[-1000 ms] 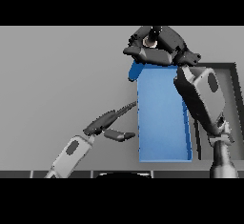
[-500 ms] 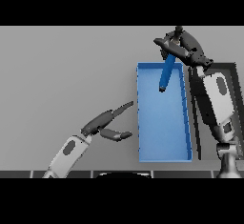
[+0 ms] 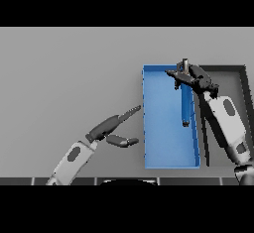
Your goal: Pick up the blue pipe and place it into the blue bin.
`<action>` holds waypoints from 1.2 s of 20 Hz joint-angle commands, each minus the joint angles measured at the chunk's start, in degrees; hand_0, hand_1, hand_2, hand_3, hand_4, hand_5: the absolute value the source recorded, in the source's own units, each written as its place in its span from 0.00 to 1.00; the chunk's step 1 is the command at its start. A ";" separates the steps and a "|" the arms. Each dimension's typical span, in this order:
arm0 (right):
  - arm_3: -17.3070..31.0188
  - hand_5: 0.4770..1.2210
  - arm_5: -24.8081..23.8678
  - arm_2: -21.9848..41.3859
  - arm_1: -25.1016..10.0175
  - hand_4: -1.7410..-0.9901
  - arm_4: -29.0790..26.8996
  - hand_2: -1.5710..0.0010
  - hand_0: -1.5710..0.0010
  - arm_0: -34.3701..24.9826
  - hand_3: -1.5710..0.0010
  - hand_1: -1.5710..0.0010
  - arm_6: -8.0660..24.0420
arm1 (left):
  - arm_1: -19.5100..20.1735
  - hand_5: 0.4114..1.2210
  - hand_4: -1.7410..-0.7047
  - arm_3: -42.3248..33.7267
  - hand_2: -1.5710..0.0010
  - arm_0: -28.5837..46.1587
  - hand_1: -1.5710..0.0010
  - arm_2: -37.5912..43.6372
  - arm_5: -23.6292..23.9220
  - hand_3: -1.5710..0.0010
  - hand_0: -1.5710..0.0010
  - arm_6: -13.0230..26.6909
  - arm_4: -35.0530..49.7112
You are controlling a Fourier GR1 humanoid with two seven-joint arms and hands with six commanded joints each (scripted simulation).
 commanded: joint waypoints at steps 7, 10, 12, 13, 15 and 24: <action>7.60 0.88 -7.32 20.87 -7.75 0.54 -19.34 0.62 0.59 -4.11 0.75 0.61 0.01 | 0.37 0.11 0.83 -0.09 1.00 -0.09 1.00 0.00 -0.20 1.00 1.00 -0.48 -0.20; 6.10 0.78 -2.80 26.93 -10.85 0.68 -20.52 0.81 0.79 -6.09 0.87 0.80 0.02 | -0.12 0.10 0.83 0.87 1.00 -0.34 1.00 0.16 0.17 1.00 1.00 -0.37 -0.36; 5.41 0.68 -1.26 29.29 -11.33 0.75 -16.83 0.88 0.87 -6.62 0.92 0.87 -0.92 | 0.22 0.10 0.83 0.51 1.00 0.34 1.00 -0.16 0.09 1.00 1.00 -0.82 -0.59; 4.67 0.63 -0.95 29.95 -11.87 0.77 -15.86 0.90 0.89 -7.09 0.93 0.90 -0.31 | 0.08 0.10 0.83 0.91 1.00 -0.09 1.00 0.09 0.20 1.00 1.00 -0.33 -0.57; 5.05 0.55 0.11 30.86 -12.44 0.80 -13.92 0.94 0.93 -7.61 0.96 0.93 -0.86 | -0.28 0.09 0.83 0.11 1.00 0.04 1.00 -0.18 0.26 1.00 1.00 0.10 -0.24; 7.19 0.45 2.29 30.49 -10.97 0.78 -14.09 0.98 0.92 -7.95 0.99 0.96 -3.42 | 0.42 0.08 0.83 -0.22 1.00 0.32 1.00 0.29 0.56 1.00 1.00 0.70 -0.34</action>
